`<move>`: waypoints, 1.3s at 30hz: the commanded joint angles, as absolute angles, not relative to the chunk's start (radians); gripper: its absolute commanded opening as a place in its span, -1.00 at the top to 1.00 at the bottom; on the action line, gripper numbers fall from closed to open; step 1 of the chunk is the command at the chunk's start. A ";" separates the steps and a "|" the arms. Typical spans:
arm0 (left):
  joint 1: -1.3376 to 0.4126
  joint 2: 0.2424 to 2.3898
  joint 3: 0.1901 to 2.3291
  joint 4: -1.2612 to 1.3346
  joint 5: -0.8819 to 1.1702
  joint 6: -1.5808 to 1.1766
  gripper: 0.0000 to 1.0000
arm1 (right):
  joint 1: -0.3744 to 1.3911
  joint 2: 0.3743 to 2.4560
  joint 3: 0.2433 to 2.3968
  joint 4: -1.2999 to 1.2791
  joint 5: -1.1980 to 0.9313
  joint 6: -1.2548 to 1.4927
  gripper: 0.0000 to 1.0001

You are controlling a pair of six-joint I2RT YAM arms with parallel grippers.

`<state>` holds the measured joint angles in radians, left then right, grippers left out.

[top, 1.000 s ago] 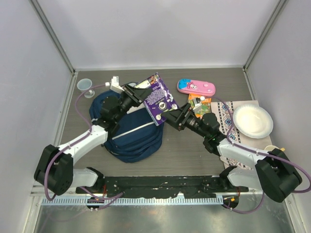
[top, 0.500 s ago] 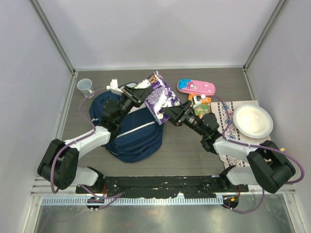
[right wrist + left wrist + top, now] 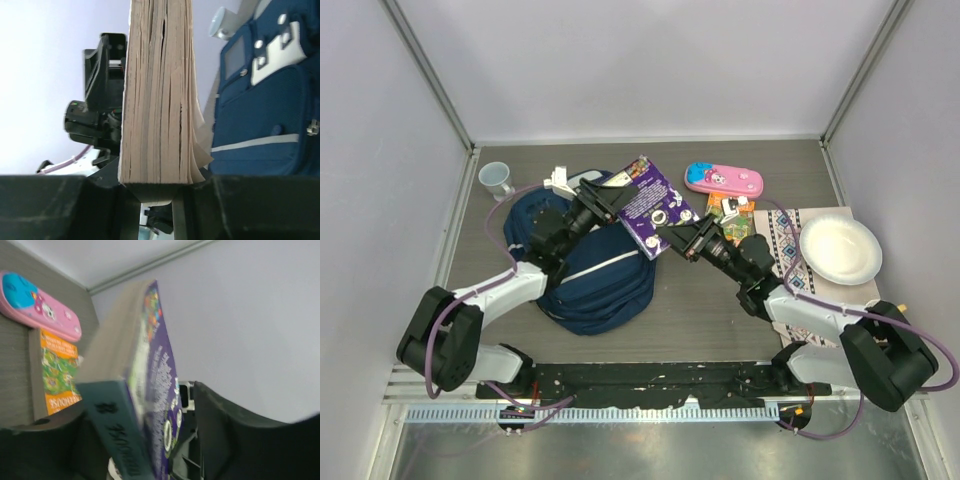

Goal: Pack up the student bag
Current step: Pick up the book from the center of the board, then place the book in the student bag.

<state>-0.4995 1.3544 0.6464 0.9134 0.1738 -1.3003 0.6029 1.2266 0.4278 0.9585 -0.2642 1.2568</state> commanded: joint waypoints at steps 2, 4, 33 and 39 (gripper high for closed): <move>-0.506 1.293 0.659 0.655 0.331 -1.151 -0.65 | 0.600 1.109 0.480 0.841 -0.187 1.129 0.98; -0.506 1.266 0.682 0.490 0.333 -1.004 -0.80 | 0.600 1.027 0.498 0.668 -0.096 1.073 0.99; -0.761 1.305 0.933 -0.485 -0.143 -0.121 -0.99 | 0.569 0.807 0.586 0.055 0.270 0.882 0.98; -0.785 1.350 0.943 -0.489 -0.095 -0.106 -0.95 | 0.563 0.822 0.592 0.057 0.245 0.893 0.98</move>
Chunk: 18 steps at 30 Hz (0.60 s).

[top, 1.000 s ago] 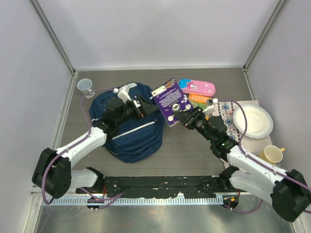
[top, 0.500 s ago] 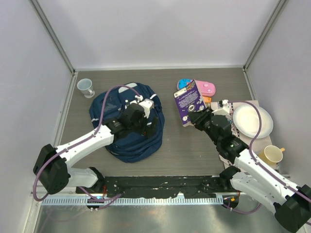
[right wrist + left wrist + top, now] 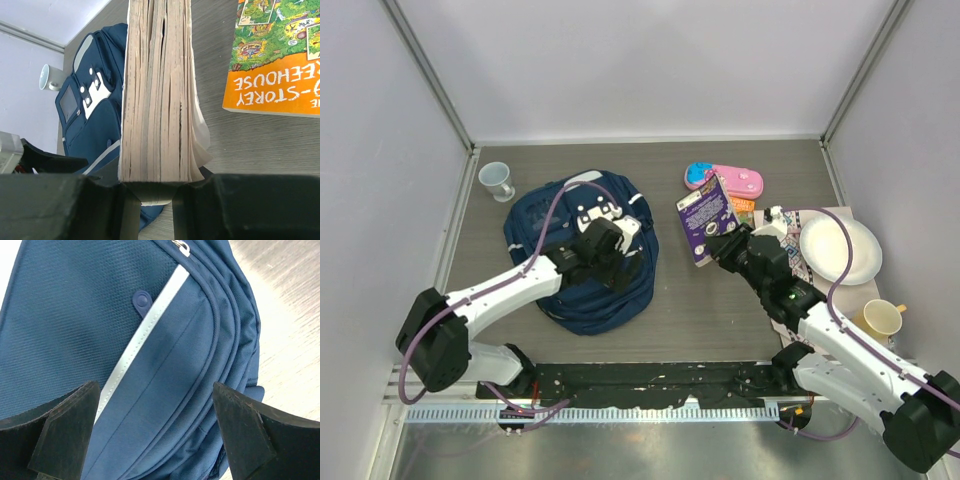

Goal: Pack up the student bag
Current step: Place the book in the student bag.

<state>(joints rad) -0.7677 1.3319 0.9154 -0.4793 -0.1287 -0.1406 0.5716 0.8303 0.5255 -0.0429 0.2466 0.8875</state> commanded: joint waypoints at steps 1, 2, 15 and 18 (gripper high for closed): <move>-0.787 1.356 0.945 -0.489 -0.094 -0.103 -0.94 | 0.563 0.818 0.591 0.054 0.244 0.893 0.99; -0.790 1.361 0.946 -0.491 -0.092 -0.103 -0.94 | 0.561 0.818 0.591 0.054 0.244 0.894 0.98; -0.792 1.456 0.962 -0.515 -0.233 -0.120 -0.48 | 0.543 0.848 0.592 0.063 0.218 0.907 0.98; -0.795 1.460 0.957 -0.505 -0.247 -0.135 -0.24 | 0.540 0.845 0.586 0.066 0.215 0.917 0.98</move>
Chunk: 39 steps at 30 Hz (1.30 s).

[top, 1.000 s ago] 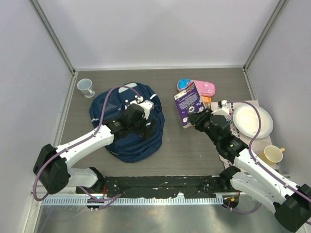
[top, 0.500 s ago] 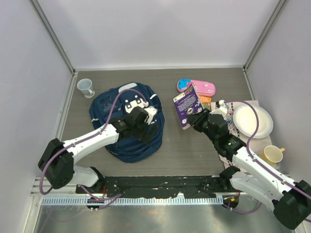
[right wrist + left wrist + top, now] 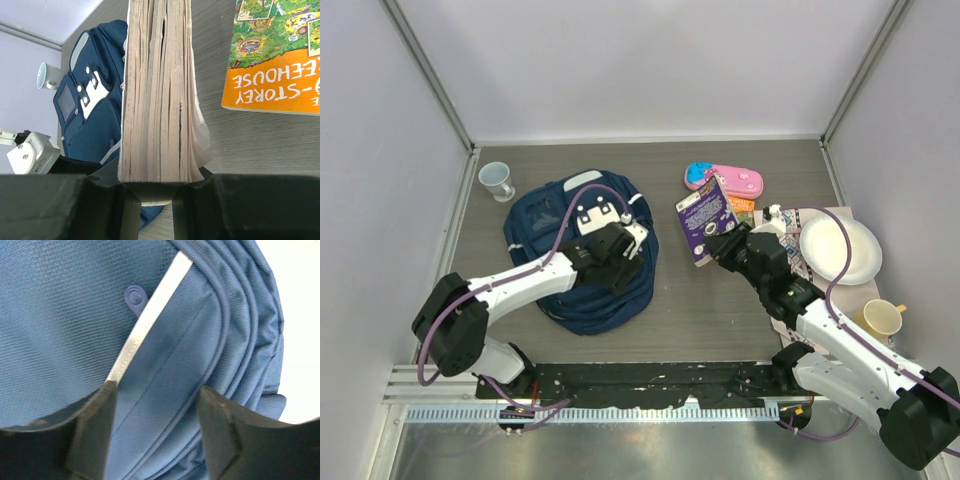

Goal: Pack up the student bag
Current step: Place the book in the student bag.

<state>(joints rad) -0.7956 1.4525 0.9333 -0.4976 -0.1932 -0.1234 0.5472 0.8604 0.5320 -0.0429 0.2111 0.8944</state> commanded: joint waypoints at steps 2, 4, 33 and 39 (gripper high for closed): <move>-0.795 1.450 0.945 -0.486 -0.256 -0.149 -0.15 | 0.540 0.842 0.581 0.066 0.212 0.919 0.98; -0.793 1.439 0.931 -0.474 -0.261 -0.161 0.03 | 0.538 0.836 0.578 0.058 0.210 0.922 0.98; -0.793 1.200 1.117 -0.433 -0.150 -0.219 1.00 | 0.472 0.781 0.572 -0.094 0.241 0.950 0.98; -0.782 1.140 1.140 -0.397 -0.225 -0.225 1.00 | 0.472 0.766 0.560 -0.097 0.066 0.963 0.99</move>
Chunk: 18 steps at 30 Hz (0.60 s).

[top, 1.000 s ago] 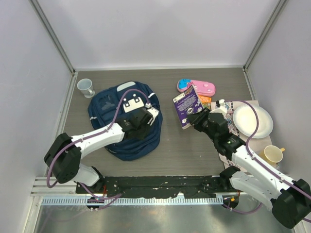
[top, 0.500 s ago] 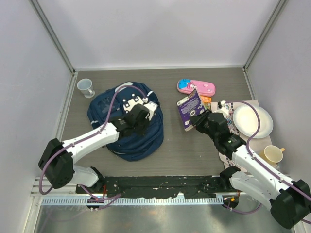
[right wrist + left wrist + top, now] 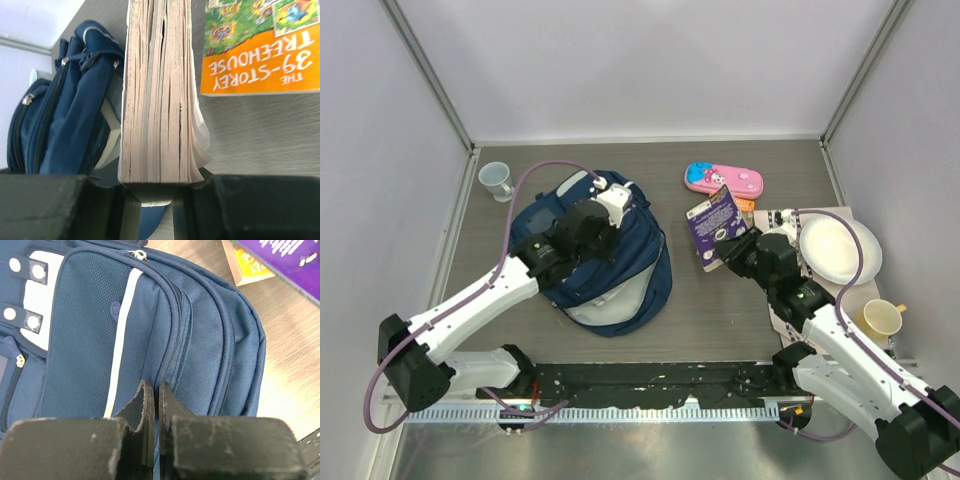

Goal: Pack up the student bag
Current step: Place the book in the student bag.

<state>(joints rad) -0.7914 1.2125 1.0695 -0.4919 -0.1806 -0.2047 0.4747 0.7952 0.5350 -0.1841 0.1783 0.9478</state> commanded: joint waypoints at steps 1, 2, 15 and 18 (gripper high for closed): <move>-0.778 1.128 1.149 -0.388 -0.241 -0.232 1.00 | 0.472 0.755 0.552 -0.095 0.048 0.966 0.98; -0.764 1.126 1.155 -0.388 -0.245 -0.247 1.00 | 0.472 0.732 0.534 -0.092 0.032 0.976 0.99; -0.723 1.177 1.253 -0.387 -0.253 -0.290 1.00 | 0.474 0.640 0.457 -0.070 -0.287 1.072 0.98; -0.723 1.186 1.261 -0.394 -0.285 -0.317 1.00 | 0.474 0.672 0.479 -0.055 -0.348 1.092 0.98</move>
<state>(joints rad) -0.7296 1.1988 1.1755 -0.5217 -0.2428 -0.2680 0.4740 0.6510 0.4412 -0.1871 -0.2214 1.0550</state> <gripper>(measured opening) 0.027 0.287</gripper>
